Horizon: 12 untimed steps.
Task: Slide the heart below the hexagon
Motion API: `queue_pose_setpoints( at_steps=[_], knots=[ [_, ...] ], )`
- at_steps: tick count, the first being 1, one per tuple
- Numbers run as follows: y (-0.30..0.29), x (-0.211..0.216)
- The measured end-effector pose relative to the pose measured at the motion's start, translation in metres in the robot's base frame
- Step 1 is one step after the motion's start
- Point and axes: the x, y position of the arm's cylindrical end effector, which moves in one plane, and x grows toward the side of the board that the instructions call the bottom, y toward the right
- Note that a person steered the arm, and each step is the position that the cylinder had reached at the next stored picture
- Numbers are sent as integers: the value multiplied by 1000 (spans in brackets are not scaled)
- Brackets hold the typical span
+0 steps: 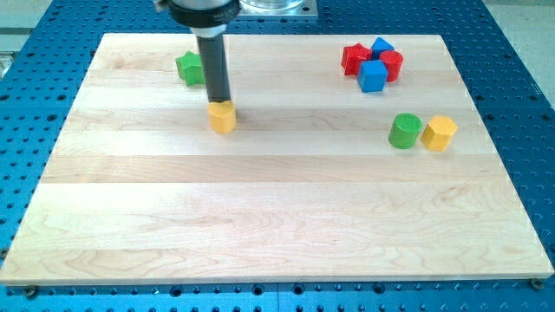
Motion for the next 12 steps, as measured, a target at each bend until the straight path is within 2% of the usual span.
queue_pose_setpoints(
  at_steps=[1, 2, 3, 4, 6, 7, 8, 9, 10, 11, 12],
  knots=[
    [12, 48],
    [3, 57],
    [-33, 67],
    [-32, 82],
    [132, 82],
    [159, 82],
    [119, 82],
    [85, 99],
    [83, 126],
    [128, 120],
    [207, 108]
  ],
)
